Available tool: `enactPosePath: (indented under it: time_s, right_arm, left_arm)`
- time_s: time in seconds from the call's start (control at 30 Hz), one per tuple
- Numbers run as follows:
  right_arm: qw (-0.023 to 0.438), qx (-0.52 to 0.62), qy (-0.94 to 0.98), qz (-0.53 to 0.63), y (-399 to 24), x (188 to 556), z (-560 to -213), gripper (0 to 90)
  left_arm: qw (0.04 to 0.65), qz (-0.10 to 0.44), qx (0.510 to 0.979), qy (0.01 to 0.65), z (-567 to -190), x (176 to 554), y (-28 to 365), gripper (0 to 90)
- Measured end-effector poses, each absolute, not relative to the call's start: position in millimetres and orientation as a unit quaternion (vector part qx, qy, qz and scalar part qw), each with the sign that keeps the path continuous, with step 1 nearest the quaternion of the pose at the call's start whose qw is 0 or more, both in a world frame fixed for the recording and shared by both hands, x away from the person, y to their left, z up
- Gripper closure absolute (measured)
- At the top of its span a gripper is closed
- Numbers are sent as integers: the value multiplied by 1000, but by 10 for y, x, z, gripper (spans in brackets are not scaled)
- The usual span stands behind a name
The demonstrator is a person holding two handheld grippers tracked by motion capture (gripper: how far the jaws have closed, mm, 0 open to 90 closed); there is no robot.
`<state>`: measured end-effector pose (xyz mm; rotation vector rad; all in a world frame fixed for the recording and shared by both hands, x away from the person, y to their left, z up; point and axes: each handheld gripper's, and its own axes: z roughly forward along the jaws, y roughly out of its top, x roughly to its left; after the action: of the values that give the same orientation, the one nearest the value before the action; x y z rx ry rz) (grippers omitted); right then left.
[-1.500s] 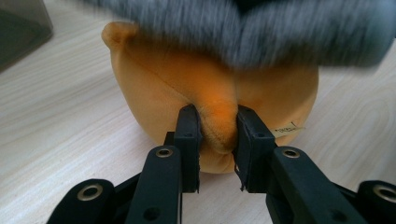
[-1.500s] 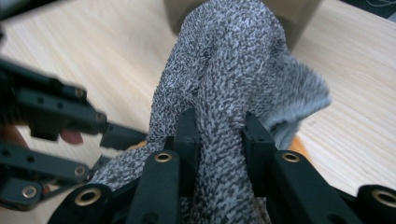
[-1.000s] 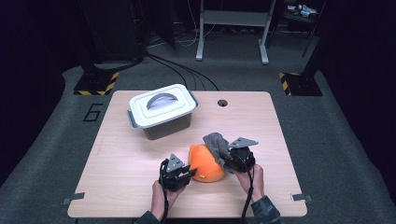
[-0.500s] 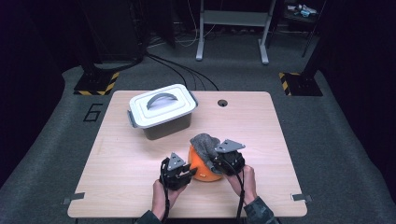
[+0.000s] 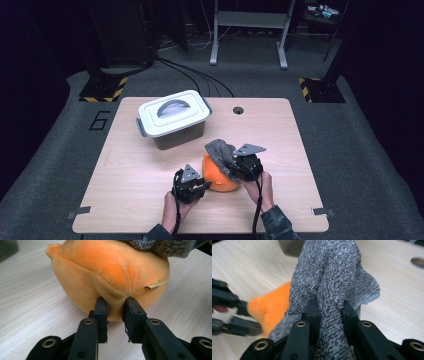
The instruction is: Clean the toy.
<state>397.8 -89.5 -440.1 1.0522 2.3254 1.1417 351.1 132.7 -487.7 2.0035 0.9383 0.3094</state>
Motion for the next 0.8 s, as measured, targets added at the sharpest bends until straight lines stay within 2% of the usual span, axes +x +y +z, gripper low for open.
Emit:
enactPosePath:
  time_s: [0.07, 0.13, 0.3, 0.53, 0.67, 0.73, 0.8]
  right_arm:
    - [185, 362, 818, 408, -837, 3910, -4284, 734]
    - [169, 347, 821, 420, -727, 3824, -4196, 733]
    - [194, 328, 845, 376, -537, 3770, -4285, 733]
    - [209, 379, 823, 369, -913, 3828, -4332, 732]
    - [193, 412, 810, 369, -1145, 3912, -4436, 732]
    - [174, 419, 806, 380, -1187, 3941, -4487, 732]
    - [173, 417, 808, 379, -1188, 3966, -4508, 732]
  left_arm:
    - [439, 124, 806, 378, -4859, 3501, 1317, 759]
    - [440, 127, 804, 379, -4843, 3483, 1290, 767]
    - [439, 124, 802, 386, -4859, 3491, 1299, 803]
    - [449, 120, 798, 383, -4856, 3487, 1291, 813]
    - [447, 124, 801, 379, -4840, 3474, 1271, 810]
    - [452, 128, 802, 370, -4833, 3467, 1264, 760]
    - [465, 119, 799, 363, -4824, 3493, 1287, 598]
